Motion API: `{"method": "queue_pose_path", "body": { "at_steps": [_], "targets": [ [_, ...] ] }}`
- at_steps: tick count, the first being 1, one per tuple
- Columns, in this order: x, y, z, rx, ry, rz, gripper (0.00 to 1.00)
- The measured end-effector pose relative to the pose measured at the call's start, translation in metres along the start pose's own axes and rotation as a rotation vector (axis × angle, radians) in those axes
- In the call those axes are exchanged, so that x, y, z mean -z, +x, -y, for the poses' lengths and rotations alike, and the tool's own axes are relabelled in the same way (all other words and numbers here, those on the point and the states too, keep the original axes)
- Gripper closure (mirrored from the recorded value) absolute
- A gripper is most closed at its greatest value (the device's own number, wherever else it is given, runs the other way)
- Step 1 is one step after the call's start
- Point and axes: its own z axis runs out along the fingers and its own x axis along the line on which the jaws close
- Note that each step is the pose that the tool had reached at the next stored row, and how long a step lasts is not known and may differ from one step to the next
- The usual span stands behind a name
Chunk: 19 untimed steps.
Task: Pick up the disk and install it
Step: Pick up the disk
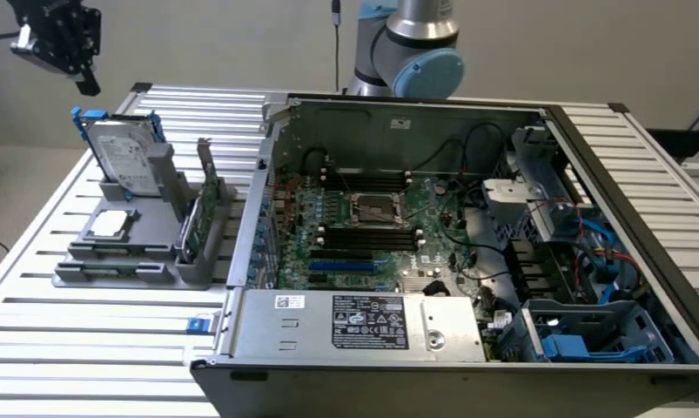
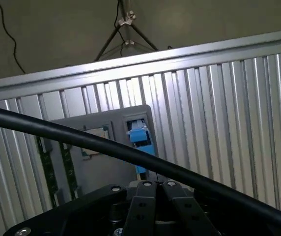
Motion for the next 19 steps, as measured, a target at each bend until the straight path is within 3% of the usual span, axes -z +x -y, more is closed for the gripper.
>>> {"method": "queue_pose_path", "body": {
  "at_steps": [4,6,11,14,15,16,17,19],
  "targets": [
    [-0.0009,0.000,-0.0008,0.054,0.0003,-0.0035,0.89],
    [-0.0012,0.000,-0.0019,0.071,0.0007,-0.0081,0.89],
    [-0.0019,-0.001,-0.0034,0.076,0.0008,-0.0120,0.88],
    [-0.0037,-0.001,-0.0035,0.077,0.0012,-0.0121,0.76],
    [-0.0047,-0.001,-0.0035,0.077,0.0012,-0.0123,0.76],
    [-0.0061,-0.001,-0.0035,0.077,0.0011,-0.0126,0.64],
    [-0.0080,-0.001,-0.0035,0.078,0.0011,-0.0128,0.64],
    [-0.0116,-0.001,-0.0035,0.080,0.0012,-0.0133,0.52]
  ]
}}
